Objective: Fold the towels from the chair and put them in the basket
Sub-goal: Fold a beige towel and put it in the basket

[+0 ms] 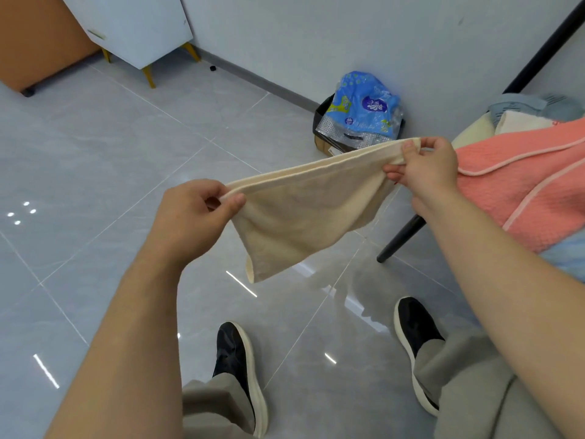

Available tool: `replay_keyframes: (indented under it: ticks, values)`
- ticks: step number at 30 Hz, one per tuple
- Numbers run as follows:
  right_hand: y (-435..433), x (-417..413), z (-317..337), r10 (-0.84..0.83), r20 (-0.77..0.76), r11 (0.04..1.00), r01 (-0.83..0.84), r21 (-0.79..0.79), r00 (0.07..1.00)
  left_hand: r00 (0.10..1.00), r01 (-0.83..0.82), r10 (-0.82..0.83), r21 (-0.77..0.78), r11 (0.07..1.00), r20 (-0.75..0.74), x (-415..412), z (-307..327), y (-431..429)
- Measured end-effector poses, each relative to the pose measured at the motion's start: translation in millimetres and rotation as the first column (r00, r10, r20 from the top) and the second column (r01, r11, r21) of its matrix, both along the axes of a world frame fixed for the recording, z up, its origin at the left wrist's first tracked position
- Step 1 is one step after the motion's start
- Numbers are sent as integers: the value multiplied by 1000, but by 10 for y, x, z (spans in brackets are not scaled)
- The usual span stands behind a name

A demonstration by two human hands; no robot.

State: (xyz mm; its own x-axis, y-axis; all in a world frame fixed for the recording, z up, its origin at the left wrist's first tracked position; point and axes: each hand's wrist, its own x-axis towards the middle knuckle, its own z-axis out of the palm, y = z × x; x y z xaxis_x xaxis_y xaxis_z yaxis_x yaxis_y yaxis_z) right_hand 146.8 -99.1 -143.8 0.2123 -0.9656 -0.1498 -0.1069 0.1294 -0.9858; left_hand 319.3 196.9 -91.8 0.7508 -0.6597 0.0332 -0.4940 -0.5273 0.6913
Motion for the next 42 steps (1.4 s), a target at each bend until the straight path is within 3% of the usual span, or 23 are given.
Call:
replay_keyframes:
  ticks: [6, 10, 12, 14, 16, 19, 22, 25, 26, 28, 30, 33, 35, 37, 39, 42]
  values:
    - [7, 13, -64, 88, -111, 996, -87, 10, 990, 994, -83, 88, -86, 993, 58, 49, -7, -2]
    - [13, -53, -30, 299, -230, 949, -313, -27, 926, 979, -117, 119, -23, 993, 167, 156, -58, 85]
    - [-11, -130, 4, 445, -462, 831, -546, -105, 767, 963, -127, 106, 70, 989, 249, 262, -111, 180]
    - [-12, -186, 14, 464, -722, 655, -747, -111, 514, 952, -156, 112, 136, 978, 286, 363, -168, 270]
    - [31, -202, 18, 411, -808, 577, -807, -128, 422, 942, -210, 159, 152, 966, 295, 413, -186, 309]
    - [71, -171, 50, 406, -826, 532, -836, -134, 390, 935, -287, 238, 164, 944, 263, 433, -183, 321]
    - [97, -168, 80, 365, -844, 529, -834, -159, 392, 956, -290, 265, 255, 923, 129, 388, -201, 285]
    - [140, -173, 128, 429, -838, 501, -861, -91, 338, 925, -379, 376, 108, 919, 47, 334, -178, 227]
    - [149, -168, 138, 427, -835, 504, -858, -98, 346, 927, -373, 376, 125, 919, 6, 343, -177, 213]
    - [115, -175, 134, 371, -843, 530, -834, -153, 390, 949, -281, 310, 300, 912, -52, 360, -196, 220]
    - [127, -173, 123, 433, -825, 517, -850, -102, 363, 941, -312, 337, 318, 896, -26, 350, -221, 212]
    - [124, -155, 88, 366, -844, 548, -824, -144, 391, 900, -435, 431, 95, 896, 56, 301, -149, 147]
    - [157, -142, 104, 417, -841, 525, -847, -86, 344, 926, -375, 376, 151, 915, 21, 305, -144, 139]
    - [133, -154, 80, 344, -871, 542, -831, -120, 350, 947, -309, 322, 276, 910, -3, 302, -187, 145]
    - [159, -148, 79, 387, -868, 519, -852, -73, 311, 931, -365, 361, 203, 909, 54, 302, -203, 162]
    - [153, -126, 97, 341, -847, 577, -803, -153, 407, 923, -382, 386, 154, 911, 3, 313, -160, 149]
